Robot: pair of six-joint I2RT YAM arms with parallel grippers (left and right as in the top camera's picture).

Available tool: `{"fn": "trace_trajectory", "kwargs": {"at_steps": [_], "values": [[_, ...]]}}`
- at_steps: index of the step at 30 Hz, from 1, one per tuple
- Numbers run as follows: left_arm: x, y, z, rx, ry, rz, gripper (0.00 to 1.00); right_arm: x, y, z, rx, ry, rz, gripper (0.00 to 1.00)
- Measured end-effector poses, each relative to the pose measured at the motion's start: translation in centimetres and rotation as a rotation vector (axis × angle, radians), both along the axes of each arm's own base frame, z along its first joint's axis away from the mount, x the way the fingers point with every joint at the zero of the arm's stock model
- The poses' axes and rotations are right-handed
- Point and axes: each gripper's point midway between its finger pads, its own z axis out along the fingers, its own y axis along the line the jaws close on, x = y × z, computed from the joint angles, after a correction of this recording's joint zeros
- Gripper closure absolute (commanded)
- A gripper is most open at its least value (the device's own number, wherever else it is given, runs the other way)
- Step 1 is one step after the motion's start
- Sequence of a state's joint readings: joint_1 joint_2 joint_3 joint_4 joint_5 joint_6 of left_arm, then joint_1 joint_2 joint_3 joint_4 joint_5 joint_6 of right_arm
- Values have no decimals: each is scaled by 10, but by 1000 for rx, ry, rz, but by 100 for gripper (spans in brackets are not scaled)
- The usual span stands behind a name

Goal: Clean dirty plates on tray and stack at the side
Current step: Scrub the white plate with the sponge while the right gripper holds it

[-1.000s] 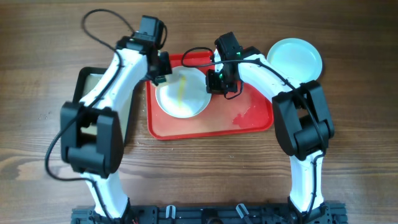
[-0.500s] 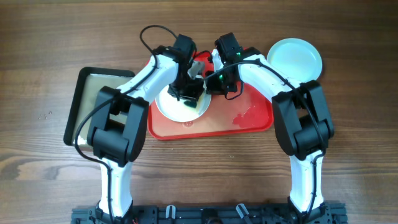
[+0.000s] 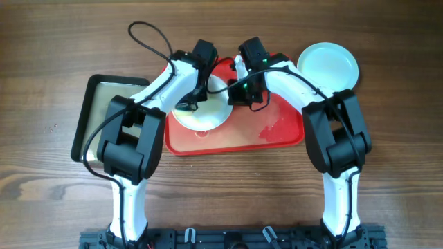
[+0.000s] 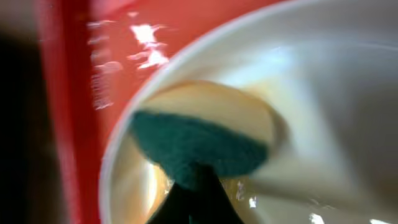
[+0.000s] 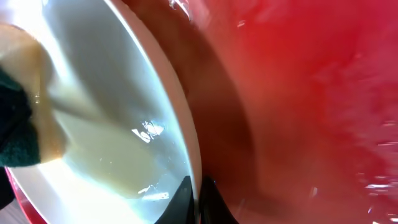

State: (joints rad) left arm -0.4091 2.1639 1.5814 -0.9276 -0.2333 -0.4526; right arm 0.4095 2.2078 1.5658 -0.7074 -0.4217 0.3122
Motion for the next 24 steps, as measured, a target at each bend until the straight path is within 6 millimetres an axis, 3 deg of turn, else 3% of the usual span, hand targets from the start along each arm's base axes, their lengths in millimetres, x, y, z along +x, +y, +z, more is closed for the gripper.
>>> {"fn": "trace_trajectory", "kwargs": {"at_steps": [2,3,5,8,11,14,18,21,24], "values": [[1,-32,1,-173,31,-146,96,1,-3,0,-4,1,-6,96],[-5,-62,4,-339,69,-267,96,1,-3,0,-5,1,-7,96],[-23,-98,9,-535,130,-406,96,1,-3,0,-4,0,-7,96],[-34,-116,13,-651,160,-483,96,0,-5,-1,-7,7,-6,96],[-26,-110,8,-605,135,-452,96,1,-5,-1,-5,3,-8,96],[4,-81,3,-358,6,-224,96,4,-2,0,0,-11,-4,95],[32,-19,10,-27,-180,62,96,4,-2,0,0,-11,-4,96],[21,-7,8,30,-146,97,96,2,-1,0,0,-10,1,96],[-5,-16,1,-37,11,-7,96,-1,0,0,-4,-4,12,96]]}}
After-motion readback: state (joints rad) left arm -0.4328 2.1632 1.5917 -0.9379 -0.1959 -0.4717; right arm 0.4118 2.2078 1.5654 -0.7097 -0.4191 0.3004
